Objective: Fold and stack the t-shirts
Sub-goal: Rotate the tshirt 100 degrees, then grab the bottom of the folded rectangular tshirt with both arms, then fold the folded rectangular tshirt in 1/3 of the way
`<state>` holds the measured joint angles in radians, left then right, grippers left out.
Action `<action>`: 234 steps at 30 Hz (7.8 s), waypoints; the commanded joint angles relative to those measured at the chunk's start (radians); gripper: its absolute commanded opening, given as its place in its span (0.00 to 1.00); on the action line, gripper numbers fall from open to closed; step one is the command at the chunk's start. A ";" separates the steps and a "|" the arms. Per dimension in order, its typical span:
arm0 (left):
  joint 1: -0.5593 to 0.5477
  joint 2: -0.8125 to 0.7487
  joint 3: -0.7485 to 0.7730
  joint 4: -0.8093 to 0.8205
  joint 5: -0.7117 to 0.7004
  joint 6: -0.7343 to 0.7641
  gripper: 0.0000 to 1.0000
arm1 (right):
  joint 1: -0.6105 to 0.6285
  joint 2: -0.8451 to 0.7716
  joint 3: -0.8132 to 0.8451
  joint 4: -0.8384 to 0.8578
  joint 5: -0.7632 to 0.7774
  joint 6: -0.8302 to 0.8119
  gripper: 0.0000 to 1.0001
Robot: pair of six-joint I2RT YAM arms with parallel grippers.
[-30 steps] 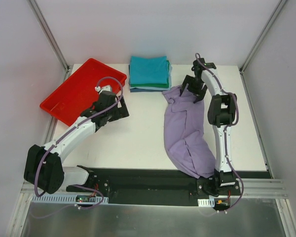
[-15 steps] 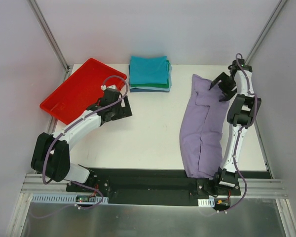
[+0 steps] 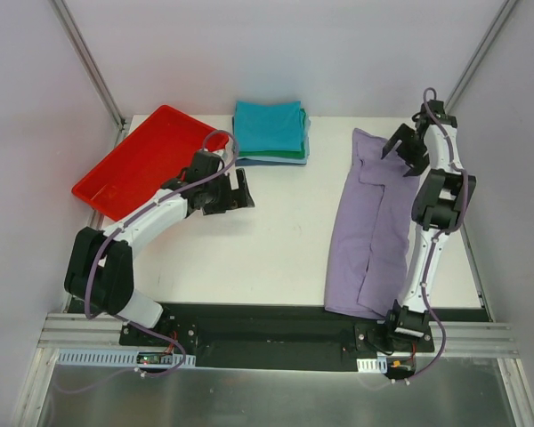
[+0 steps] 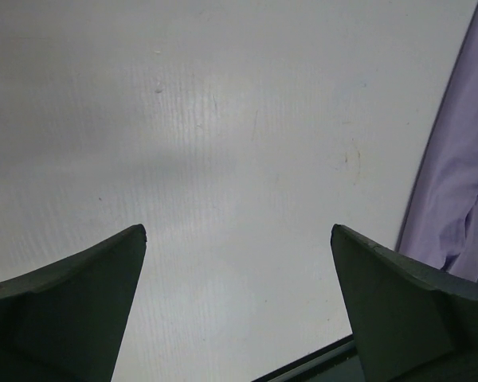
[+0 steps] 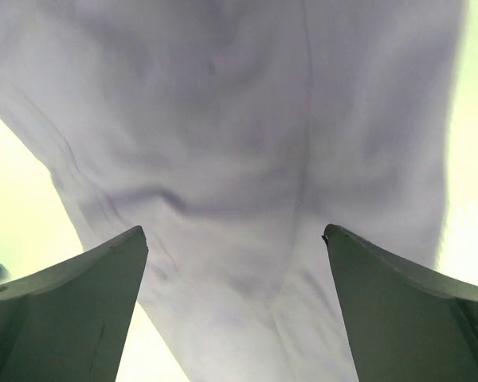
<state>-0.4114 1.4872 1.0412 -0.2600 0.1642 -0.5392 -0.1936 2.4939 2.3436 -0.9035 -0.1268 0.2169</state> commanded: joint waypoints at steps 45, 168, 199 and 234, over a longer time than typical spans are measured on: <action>-0.029 0.050 0.006 0.050 0.286 0.062 0.99 | 0.741 -1.123 -1.328 0.282 0.265 0.208 0.96; -0.305 0.740 1.111 -0.252 0.011 0.093 0.00 | 0.231 -1.514 -1.558 0.264 0.026 -0.005 0.00; -0.248 1.007 1.252 -0.105 0.248 0.007 0.74 | 0.069 -1.055 -1.460 0.609 -0.102 -0.056 0.40; -0.086 0.182 0.094 0.102 0.288 -0.097 0.99 | 0.295 -0.844 -1.219 0.558 0.101 -0.122 0.96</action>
<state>-0.5137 1.6985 1.1336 -0.2104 0.3985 -0.6262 0.1967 1.5845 1.0080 -0.3706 -0.1318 0.1234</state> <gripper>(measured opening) 0.990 0.963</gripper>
